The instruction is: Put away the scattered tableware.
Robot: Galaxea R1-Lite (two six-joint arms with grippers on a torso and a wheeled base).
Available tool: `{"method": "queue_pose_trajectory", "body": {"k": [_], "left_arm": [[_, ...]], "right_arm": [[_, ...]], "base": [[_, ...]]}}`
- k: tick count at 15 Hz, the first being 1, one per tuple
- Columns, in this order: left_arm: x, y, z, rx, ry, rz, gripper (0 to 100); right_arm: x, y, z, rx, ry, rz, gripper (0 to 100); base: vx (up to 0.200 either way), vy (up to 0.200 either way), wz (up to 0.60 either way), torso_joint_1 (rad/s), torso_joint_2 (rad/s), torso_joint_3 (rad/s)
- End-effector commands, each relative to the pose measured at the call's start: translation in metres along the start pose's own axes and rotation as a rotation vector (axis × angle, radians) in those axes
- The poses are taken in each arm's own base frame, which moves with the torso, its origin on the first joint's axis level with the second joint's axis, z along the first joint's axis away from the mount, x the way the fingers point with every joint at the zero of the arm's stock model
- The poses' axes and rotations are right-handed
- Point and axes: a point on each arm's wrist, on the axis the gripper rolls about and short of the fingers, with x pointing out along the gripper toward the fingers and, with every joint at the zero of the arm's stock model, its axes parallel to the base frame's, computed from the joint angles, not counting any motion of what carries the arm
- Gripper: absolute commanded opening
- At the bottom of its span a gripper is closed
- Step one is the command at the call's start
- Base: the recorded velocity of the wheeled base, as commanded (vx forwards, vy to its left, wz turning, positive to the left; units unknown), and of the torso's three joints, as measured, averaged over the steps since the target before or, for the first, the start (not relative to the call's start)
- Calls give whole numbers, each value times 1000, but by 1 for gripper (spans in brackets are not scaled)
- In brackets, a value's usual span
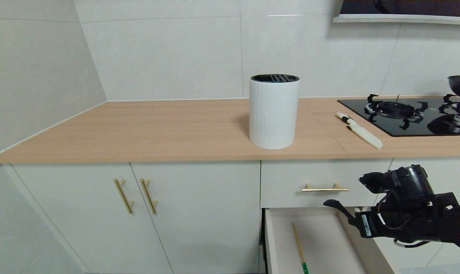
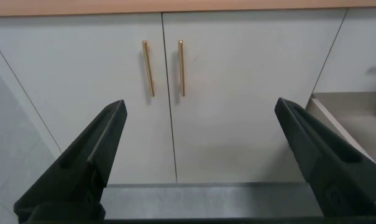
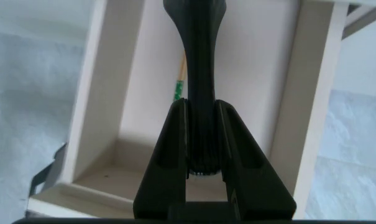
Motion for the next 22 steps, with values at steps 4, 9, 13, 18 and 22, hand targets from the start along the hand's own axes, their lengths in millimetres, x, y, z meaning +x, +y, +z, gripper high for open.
{"method": "queue_pose_trajectory", "body": {"k": [4, 9, 13, 18, 22], "left_arm": [[0, 0, 0, 0, 2, 1, 100], [0, 0, 0, 0, 2, 1, 100], [0, 0, 0, 0, 2, -1, 100], [0, 0, 0, 0, 0, 1, 100], [0, 0, 0, 0, 0, 1, 100]], "right_arm": [[10, -1, -6, 2, 40, -9, 0], [12, -1, -6, 2, 40, -9, 0], [13, -1, -7, 2, 42, -9, 0], [16, -2, -8, 2, 45, -10, 0], [18, -1, -9, 1, 51, -11, 0]], "base": [[0, 0, 0, -5, 15, 9], [0, 0, 0, -67, 179, 115], [0, 0, 0, -151, 441, 286], [0, 0, 0, -121, 449, 323], [0, 0, 0, -22, 131, 91]]}}
